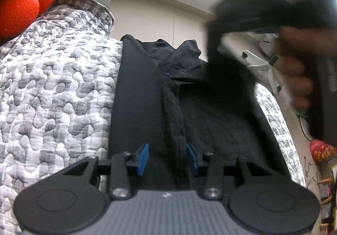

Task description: Fold clothes

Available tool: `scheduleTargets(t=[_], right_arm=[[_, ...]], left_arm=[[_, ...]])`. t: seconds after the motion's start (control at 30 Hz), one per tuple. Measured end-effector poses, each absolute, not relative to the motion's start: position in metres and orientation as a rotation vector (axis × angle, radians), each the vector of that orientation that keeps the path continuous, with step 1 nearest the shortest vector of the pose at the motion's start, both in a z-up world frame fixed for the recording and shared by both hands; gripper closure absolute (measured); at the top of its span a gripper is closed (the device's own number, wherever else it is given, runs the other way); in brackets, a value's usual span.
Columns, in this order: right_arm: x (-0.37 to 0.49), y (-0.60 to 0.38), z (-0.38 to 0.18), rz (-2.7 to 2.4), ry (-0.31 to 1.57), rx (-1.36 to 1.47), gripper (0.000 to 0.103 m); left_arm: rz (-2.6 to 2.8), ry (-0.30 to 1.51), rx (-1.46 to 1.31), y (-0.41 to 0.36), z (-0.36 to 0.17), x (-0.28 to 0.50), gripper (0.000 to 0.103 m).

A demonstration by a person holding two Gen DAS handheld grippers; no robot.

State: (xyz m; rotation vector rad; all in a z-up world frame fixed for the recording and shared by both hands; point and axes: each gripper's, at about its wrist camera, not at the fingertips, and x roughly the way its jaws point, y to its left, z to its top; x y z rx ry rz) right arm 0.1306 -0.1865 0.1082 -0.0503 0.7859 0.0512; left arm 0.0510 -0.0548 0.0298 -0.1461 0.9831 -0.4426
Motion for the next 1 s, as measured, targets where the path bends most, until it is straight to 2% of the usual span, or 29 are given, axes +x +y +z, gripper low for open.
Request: scheduleTargets(t=[0.1,0.17,0.2,0.23,0.33,0.53,0.67,0.87,1.0], right_arm=[[0.128,-0.187,0.108,0.164,0.78,0.091,0.086],[0.117,-0.2,0.12,0.174,0.726,0.183,0.072],[0.11,-0.21,0.126,0.175,0.697,0.23,0.055],[0.101,-0.222,0.132,0.153,0.67,0.262,0.052],[0.071,-0.253,0.141,0.048,0.668,0.285,0.052],[-0.018,-0.276,0.123,-0.04,0.756,0.184,0.052],[-0.061,-0.269,0.1,-0.013,0.817,0.084,0.052],[-0.06,-0.247,0.082,0.042,0.778,-0.085,0.052],[-0.031,-0.262,0.083,0.06,0.705,-0.034,0.053]], left_arm=[[-0.444,0.983,-0.154,-0.05,0.03,0.052,0.063],[-0.444,0.982,-0.154,-0.049,0.031,0.054,0.063],[-0.443,0.982,-0.154,-0.048,0.031,0.055,0.063],[-0.443,0.98,-0.152,-0.047,0.032,0.056,0.063],[-0.43,0.954,-0.142,-0.045,0.037,0.059,0.062],[-0.429,0.855,-0.158,-0.041,0.054,0.076,0.061],[-0.455,0.801,-0.126,-0.06,0.061,0.095,0.052],[-0.474,0.866,-0.269,-0.086,0.051,0.14,0.049],[-0.455,0.941,-0.371,-0.095,0.037,0.169,0.051]])
